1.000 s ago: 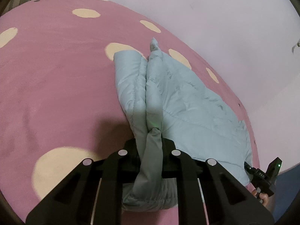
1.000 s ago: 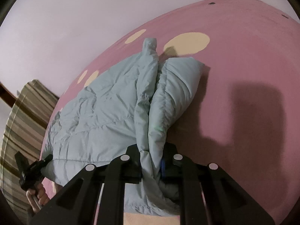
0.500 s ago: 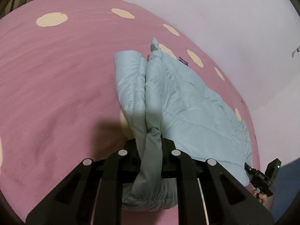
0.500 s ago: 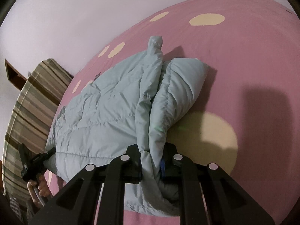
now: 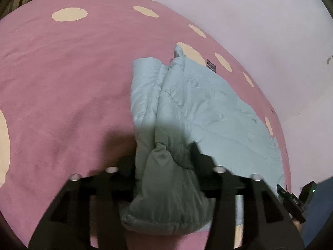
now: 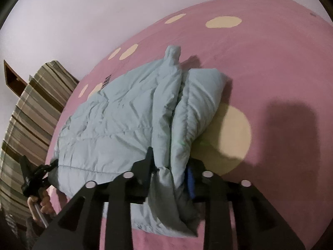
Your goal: Fold large clothes
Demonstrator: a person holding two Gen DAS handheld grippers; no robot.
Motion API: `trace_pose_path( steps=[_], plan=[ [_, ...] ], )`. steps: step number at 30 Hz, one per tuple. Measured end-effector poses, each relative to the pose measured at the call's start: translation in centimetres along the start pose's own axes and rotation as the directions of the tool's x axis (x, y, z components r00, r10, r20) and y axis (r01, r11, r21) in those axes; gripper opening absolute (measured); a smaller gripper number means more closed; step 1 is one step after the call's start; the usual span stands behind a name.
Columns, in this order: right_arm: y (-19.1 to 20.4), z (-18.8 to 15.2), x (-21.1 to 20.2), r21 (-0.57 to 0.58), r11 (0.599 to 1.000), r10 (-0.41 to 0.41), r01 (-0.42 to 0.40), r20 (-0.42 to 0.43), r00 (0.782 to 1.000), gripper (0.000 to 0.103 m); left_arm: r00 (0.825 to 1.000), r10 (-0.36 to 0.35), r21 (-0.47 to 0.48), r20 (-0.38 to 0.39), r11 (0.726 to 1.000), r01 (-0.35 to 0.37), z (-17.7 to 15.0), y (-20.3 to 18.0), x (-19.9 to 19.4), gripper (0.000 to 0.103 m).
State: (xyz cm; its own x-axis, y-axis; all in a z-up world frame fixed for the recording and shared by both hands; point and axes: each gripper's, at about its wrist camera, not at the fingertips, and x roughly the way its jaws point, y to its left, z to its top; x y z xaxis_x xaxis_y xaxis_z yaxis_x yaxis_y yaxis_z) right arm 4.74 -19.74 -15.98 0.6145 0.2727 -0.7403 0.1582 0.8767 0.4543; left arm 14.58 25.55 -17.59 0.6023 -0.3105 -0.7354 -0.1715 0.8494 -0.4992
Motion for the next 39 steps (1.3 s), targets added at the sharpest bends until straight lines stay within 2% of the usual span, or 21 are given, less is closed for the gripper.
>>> trace_pose_path(
  steps=[3,6,7,10,12,14,21,26,28,32,39],
  plan=[
    [0.2,-0.3,-2.1,-0.012,0.997,-0.08,0.081,0.052,0.995,0.038,1.0,0.007,0.012,0.011,1.0,-0.008,0.3,0.1,-0.4,0.067],
    [0.9,0.0,-3.9,-0.022,0.985,-0.166,0.17,0.129,0.978,0.038,1.0,0.012,0.025,0.005,1.0,-0.012,0.8,0.3,-0.4,0.07],
    [1.5,0.1,-4.5,-0.025,0.982,-0.18,0.186,0.157,0.971,0.038,1.0,0.013,0.027,0.001,1.0,-0.013,0.9,0.4,-0.3,0.07],
    [3.3,-0.1,-4.9,-0.054,0.984,-0.155,0.168,0.187,0.97,0.038,1.0,0.018,0.031,-0.014,0.999,-0.018,1.3,0.8,0.2,0.07],
    [5.2,-0.5,-4.1,-0.098,0.986,-0.115,0.133,0.174,0.978,0.036,1.0,0.014,0.033,-0.022,0.999,-0.013,1.3,1.0,0.3,0.07],
    [7.4,-0.9,-2.3,-0.148,0.984,-0.077,0.095,0.124,0.989,0.03,1.0,0.016,0.035,-0.026,0.999,-0.016,1.4,1.0,0.6,0.07],
    [14.6,-1.4,2.6,-0.263,0.965,0.0,0.012,0.047,0.999,0.03,0.999,0.023,0.058,-0.03,0.998,-0.021,1.3,1.1,0.8,0.07],
    [18.3,-1.5,5.8,-0.318,0.948,-0.011,0.022,0.035,0.999,0.03,0.999,0.038,0.099,-0.023,0.994,-0.036,1.2,0.8,0.8,0.071],
    [19.1,-2.1,6.7,-0.331,0.943,-0.039,0.046,0.028,0.999,0.03,0.999,0.036,0.104,-0.025,0.994,-0.033,1.4,0.8,0.9,0.071],
    [18.9,-2.8,8.9,-0.338,0.936,-0.1,0.096,0.006,0.995,0.03,0.999,0.022,0.099,-0.032,0.995,-0.019,2.0,1.1,1.1,0.071],
    [18.6,-3.3,9.5,-0.348,0.93,-0.12,0.115,0.008,0.993,0.03,0.996,0.007,0.127,-0.091,0.992,0.005,3.8,0.9,2.4,0.071]
  ],
)
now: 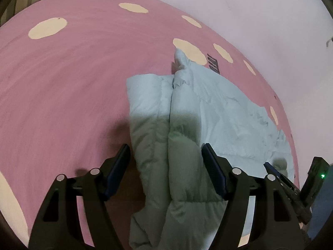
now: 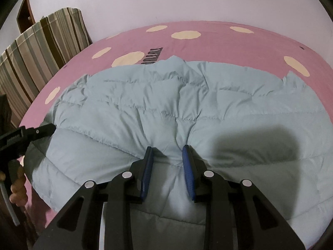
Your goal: Fold large clothes
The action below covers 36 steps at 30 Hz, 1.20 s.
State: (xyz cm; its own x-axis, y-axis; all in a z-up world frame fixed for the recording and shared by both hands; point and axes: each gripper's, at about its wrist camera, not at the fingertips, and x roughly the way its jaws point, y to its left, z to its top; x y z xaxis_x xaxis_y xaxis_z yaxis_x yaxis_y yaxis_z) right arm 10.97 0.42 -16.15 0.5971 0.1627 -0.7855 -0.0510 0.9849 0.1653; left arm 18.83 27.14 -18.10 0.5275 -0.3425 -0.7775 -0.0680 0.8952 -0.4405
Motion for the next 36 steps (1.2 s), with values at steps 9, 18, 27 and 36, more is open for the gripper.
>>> trace_pose_path(
  steps=[9,18,27,36],
  plan=[
    [0.3,0.0,0.4,-0.009,1.0,-0.018,0.018,0.0,1.0,0.03,0.997,-0.022,0.031,-0.073,0.999,0.025,1.1,-0.3,0.9,0.071],
    [0.5,0.0,0.5,-0.01,1.0,-0.03,0.03,0.003,1.0,0.03,0.995,0.043,0.116,-0.093,0.993,-0.032,1.0,-1.8,2.1,0.065],
    [0.7,0.0,0.5,-0.016,0.999,-0.039,0.039,0.008,0.999,0.03,0.994,0.045,0.156,-0.096,0.987,-0.03,0.7,-2.5,2.3,0.045],
    [0.8,-0.2,0.6,-0.025,0.998,-0.049,0.049,0.016,0.999,0.03,0.997,0.049,0.204,-0.065,0.978,-0.035,0.4,-4.2,0.7,0.015]
  ],
)
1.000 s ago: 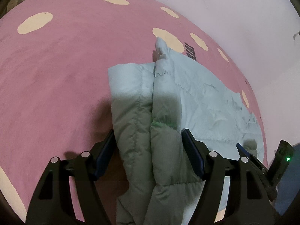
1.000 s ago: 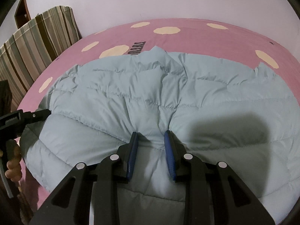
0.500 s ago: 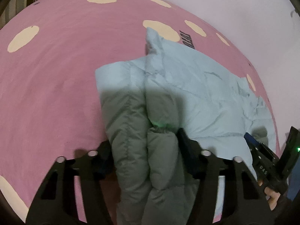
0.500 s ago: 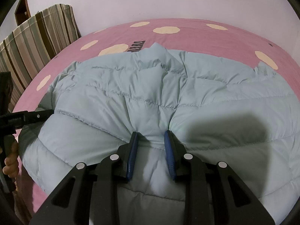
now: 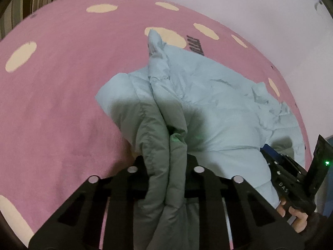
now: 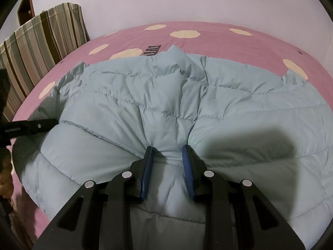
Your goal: Fold large clothes
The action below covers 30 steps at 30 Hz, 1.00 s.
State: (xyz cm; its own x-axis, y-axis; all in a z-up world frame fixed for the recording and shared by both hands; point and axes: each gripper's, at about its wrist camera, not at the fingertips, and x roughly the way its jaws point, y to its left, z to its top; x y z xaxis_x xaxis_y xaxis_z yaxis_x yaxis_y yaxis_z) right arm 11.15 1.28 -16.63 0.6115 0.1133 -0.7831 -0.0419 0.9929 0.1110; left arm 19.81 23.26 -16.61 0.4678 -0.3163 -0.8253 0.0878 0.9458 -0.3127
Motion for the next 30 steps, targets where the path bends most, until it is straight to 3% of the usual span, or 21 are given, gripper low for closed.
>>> trace_pose_path(
  steps=[8,16,19,22,30],
  plan=[
    [0.1,-0.2,0.2,-0.004,1.0,-0.006,0.006,-0.001,1.0,0.03,0.996,-0.053,0.02,0.078,0.998,0.051,0.9,-3.0,-4.5,0.013],
    [-1.4,0.5,-1.2,0.025,0.998,0.054,-0.054,-0.01,0.998,0.031,0.993,-0.026,0.125,0.119,0.992,0.011,1.0,-9.9,-7.7,0.013],
    [-3.0,0.6,-2.8,0.048,0.997,0.052,-0.052,0.006,0.999,0.032,0.992,-0.023,0.163,0.127,0.987,0.002,1.1,-12.7,-8.0,0.013],
    [-5.2,0.4,-4.8,0.045,0.999,0.001,-0.003,0.03,1.0,0.042,0.991,-0.024,0.186,0.13,0.983,0.0,1.2,-15.4,-8.1,0.013],
    [-12.6,-1.3,-9.5,0.123,0.99,-0.083,0.074,0.068,0.994,0.044,0.996,-0.016,0.292,0.093,0.956,-0.012,0.0,-24.4,-5.8,0.012]
  ],
)
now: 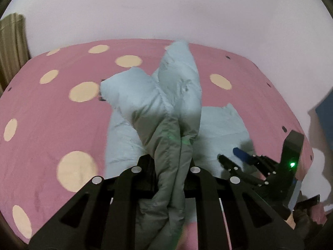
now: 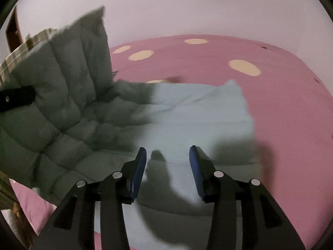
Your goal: Fold large clothes
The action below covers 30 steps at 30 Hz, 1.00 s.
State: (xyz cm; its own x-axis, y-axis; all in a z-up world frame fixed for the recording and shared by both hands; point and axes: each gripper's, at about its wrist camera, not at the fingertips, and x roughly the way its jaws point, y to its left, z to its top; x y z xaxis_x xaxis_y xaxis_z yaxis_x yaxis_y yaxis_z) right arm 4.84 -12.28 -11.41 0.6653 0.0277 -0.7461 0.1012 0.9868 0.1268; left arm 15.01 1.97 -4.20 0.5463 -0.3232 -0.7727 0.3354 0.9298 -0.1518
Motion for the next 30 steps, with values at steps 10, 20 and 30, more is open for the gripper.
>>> trace_pose_path(
  steps=[10,20,30],
  plan=[
    [-9.1,-2.0,-2.5,0.13,0.988,-0.087,0.087,-0.007,0.996,0.047,0.996,0.009,0.112,-0.087,0.994,0.001,-1.7,-9.5,7.3,0.012],
    [-14.1,-3.6,-3.4,0.211,0.969,-0.124,0.127,-0.028,0.992,0.047,0.998,0.02,0.132,-0.055,0.991,-0.013,-5.1,-14.3,10.7,0.022],
    [-14.0,-2.7,-3.4,0.223,0.967,-0.126,0.126,-0.014,0.992,0.052,0.996,-0.091,0.133,-0.02,0.987,0.093,-5.5,-15.9,7.4,0.062]
  ],
)
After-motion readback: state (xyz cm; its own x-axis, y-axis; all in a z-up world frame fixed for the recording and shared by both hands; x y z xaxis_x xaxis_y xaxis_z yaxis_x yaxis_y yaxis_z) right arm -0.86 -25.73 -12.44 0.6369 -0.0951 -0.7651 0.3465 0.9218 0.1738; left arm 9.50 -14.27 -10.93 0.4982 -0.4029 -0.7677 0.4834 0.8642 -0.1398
